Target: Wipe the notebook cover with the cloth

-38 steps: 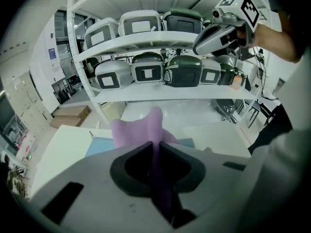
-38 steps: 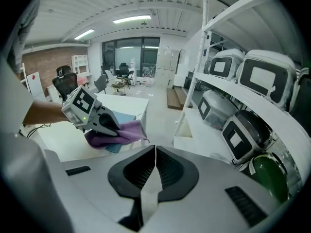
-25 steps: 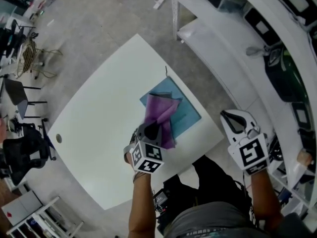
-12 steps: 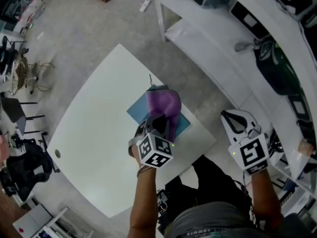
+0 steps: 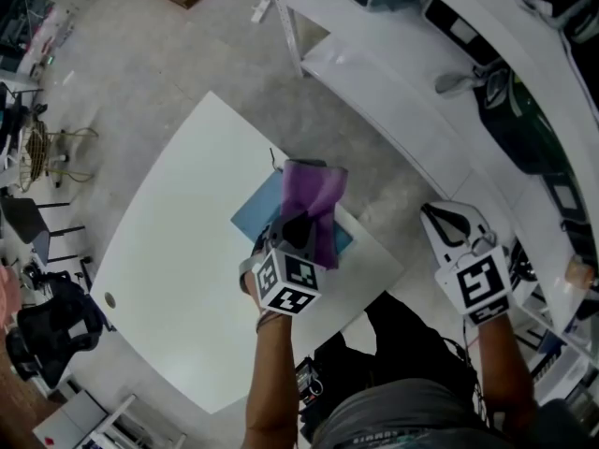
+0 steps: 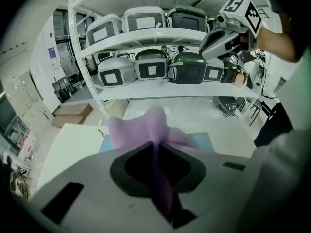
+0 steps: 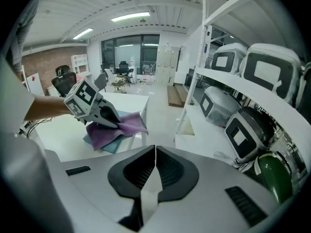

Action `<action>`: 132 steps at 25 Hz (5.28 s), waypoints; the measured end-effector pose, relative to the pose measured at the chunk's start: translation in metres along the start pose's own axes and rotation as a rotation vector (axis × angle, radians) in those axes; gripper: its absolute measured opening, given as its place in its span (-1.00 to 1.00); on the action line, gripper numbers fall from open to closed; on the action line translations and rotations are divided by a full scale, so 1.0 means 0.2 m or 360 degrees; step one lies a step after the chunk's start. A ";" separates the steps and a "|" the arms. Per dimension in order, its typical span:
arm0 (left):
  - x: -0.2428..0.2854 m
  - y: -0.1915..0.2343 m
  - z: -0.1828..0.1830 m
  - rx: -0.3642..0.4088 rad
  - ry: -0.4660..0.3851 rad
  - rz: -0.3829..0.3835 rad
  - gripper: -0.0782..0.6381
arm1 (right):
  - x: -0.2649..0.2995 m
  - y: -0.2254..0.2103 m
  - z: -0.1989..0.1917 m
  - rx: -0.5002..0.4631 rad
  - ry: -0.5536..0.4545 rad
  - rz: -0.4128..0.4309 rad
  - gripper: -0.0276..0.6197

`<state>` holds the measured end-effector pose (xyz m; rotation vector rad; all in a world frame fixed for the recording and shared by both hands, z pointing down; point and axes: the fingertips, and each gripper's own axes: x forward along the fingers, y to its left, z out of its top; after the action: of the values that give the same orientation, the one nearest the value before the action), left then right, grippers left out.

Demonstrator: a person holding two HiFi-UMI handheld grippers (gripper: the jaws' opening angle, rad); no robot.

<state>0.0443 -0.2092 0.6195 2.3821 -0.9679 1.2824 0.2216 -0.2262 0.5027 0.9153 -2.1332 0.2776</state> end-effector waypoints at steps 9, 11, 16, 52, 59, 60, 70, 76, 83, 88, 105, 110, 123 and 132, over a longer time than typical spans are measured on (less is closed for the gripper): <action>-0.26 0.15 -0.41 -0.0186 0.0064 0.0149 -0.66 | 0.14 0.26 0.18 -0.0124 -0.0021 0.0128 -0.82; -0.30 0.17 -0.47 -0.0209 0.0073 0.0169 -0.66 | 0.16 0.32 0.22 -0.0144 -0.0026 0.0151 -0.82; -0.32 0.17 -0.45 -0.0168 0.0079 0.0152 -0.66 | 0.19 0.41 0.29 -0.0156 -0.0040 0.0182 -0.82; -0.29 0.42 -0.46 -0.0258 0.0115 0.0271 -0.66 | 0.24 0.33 0.20 -0.0140 0.0000 0.0198 -0.82; -0.20 0.45 -0.33 -0.0158 0.0131 0.0247 -0.67 | 0.19 0.27 0.16 -0.0097 0.0016 0.0148 -0.82; -0.17 0.45 -0.29 -0.0138 0.0127 0.0239 -0.67 | 0.17 0.24 0.13 -0.0081 0.0026 0.0132 -0.82; 0.14 0.30 0.14 0.0027 0.0036 0.0114 -0.67 | 0.09 -0.04 -0.13 0.0034 0.0092 0.0018 -0.82; 0.07 0.26 0.07 -0.0013 0.0028 0.0124 -0.67 | 0.09 -0.02 -0.11 0.0008 0.0078 0.0036 -0.82; -0.16 0.21 -0.26 -0.0153 0.0055 0.0177 -0.67 | 0.15 0.19 0.04 -0.0089 0.0039 0.0114 -0.82; -0.29 0.18 -0.44 -0.0194 0.0092 0.0211 -0.67 | 0.19 0.35 0.11 -0.0136 0.0021 0.0173 -0.82; -0.06 -0.14 -0.04 0.0063 0.0027 -0.0037 -0.67 | 0.10 0.21 -0.02 -0.0022 0.0045 0.0082 -0.82; -0.06 -0.16 -0.06 0.0041 0.0017 -0.0040 -0.67 | 0.08 0.17 -0.06 -0.0017 0.0033 0.0087 -0.82; -0.43 -0.21 -0.62 -0.0130 0.0171 0.0089 -0.67 | 0.02 0.34 0.11 -0.0096 -0.0051 0.0105 -0.82; -0.67 -0.18 -1.01 -0.0301 0.0245 0.0182 -0.65 | -0.08 0.60 0.33 -0.0216 -0.0133 0.0126 -0.82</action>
<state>-0.1124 -0.0212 0.6284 2.0807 -1.1370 1.3272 0.1077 -0.1637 0.4592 0.7775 -2.2387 0.1345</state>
